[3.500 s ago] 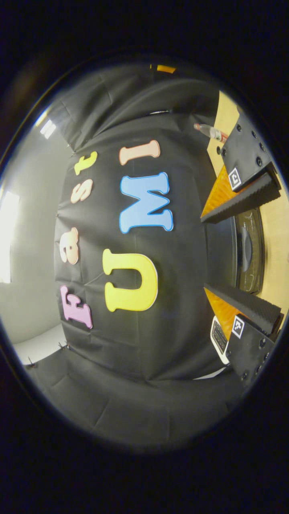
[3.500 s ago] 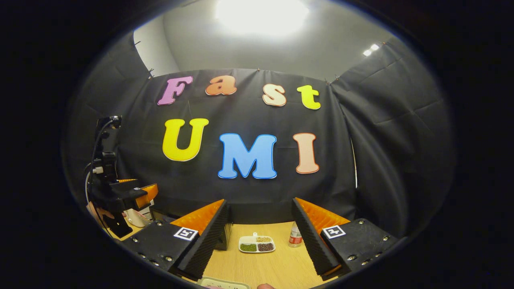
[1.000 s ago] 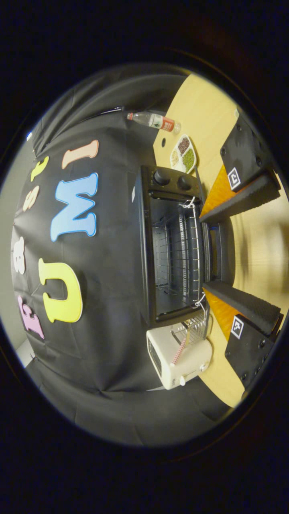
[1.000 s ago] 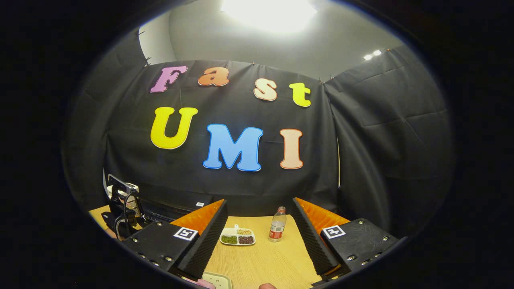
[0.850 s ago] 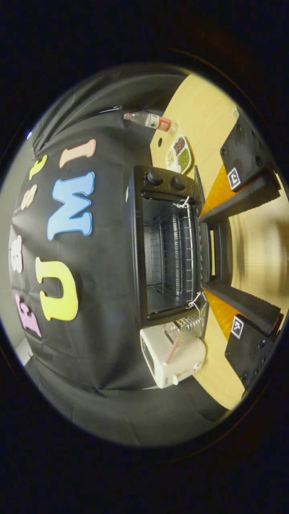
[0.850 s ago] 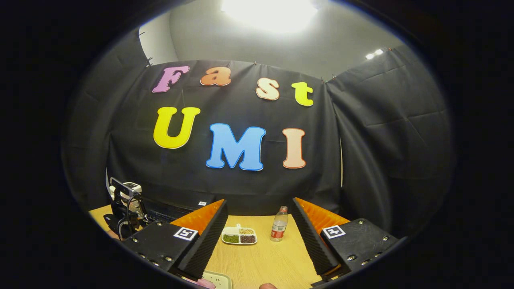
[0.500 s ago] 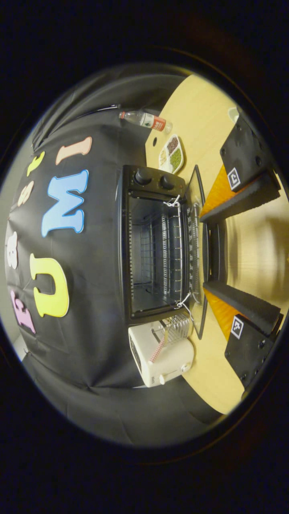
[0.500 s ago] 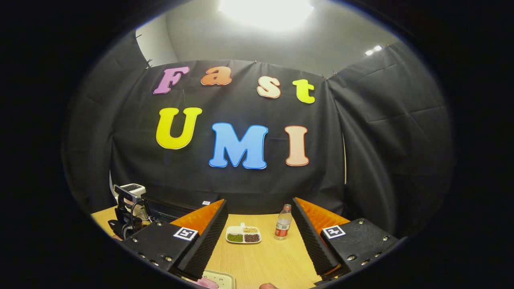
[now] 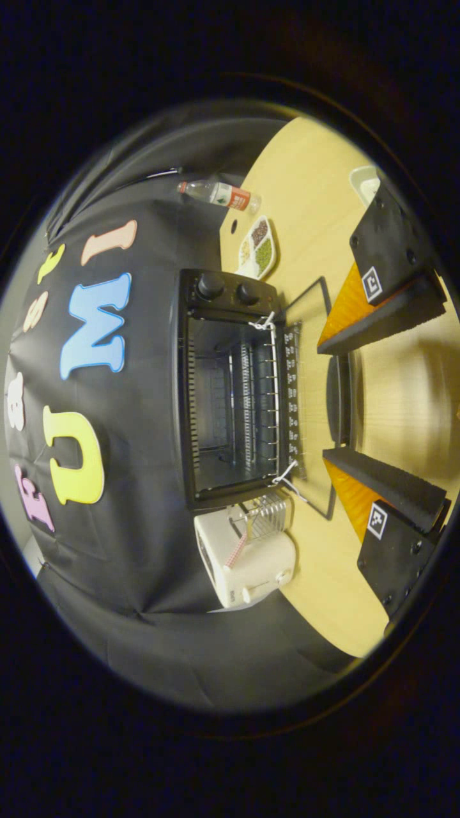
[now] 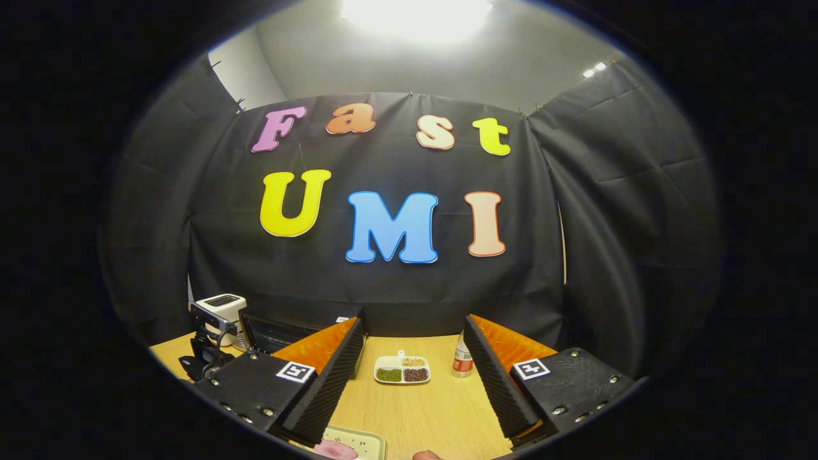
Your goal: Open the electric oven with the left hand, put the food in, and close the electric oven.
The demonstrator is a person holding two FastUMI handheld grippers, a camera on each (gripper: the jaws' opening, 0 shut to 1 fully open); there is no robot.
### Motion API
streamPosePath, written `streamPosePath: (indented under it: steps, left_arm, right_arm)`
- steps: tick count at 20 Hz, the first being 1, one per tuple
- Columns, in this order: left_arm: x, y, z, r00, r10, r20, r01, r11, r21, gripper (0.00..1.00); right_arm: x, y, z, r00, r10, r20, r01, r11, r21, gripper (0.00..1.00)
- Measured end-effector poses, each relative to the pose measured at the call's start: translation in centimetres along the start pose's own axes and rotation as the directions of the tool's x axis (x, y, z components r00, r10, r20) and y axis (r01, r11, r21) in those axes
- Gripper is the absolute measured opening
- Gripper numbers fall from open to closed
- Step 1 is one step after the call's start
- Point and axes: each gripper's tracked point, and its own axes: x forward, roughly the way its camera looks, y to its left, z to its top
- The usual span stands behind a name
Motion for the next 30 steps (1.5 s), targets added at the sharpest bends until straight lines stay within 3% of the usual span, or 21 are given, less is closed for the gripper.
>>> streamPosePath:
  steps: [6, 11, 19, 26, 30]
  left_arm:
    - [-6.7, 0.8, 7.9, 0.986, 0.021, 0.166, -0.016, 0.999, -0.032, 1.0]
    - [-12.5, 2.0, 13.6, 0.96, 0.042, 0.277, -0.027, 0.998, -0.057, 1.0]
    - [-18.9, 3.5, 18.0, 0.92, 0.075, 0.385, -0.059, 0.997, -0.053, 1.0]
    - [-21.9, 5.3, 18.1, 0.901, 0.124, 0.416, -0.113, 0.992, -0.051, 1.0]
    - [-23.7, 6.4, 18.1, 0.894, 0.153, 0.421, -0.143, 0.988, -0.056, 1.0]
  right_arm:
    - [0.9, 1.4, -2.9, 0.99, 0.09, -0.106, -0.087, 0.996, 0.03, 0.97]
    - [1.2, 3.4, -7.8, 0.946, 0.176, -0.274, -0.166, 0.984, 0.059, 0.97]
    - [-0.1, 5.6, -15.9, 0.811, 0.263, -0.522, -0.235, 0.964, 0.12, 0.98]
    - [-1.6, 6.1, -22.0, 0.663, 0.29, -0.69, -0.226, 0.956, 0.186, 0.98]
    - [-2.5, 6.8, -25.3, 0.543, 0.32, -0.777, -0.214, 0.947, 0.24, 0.98]
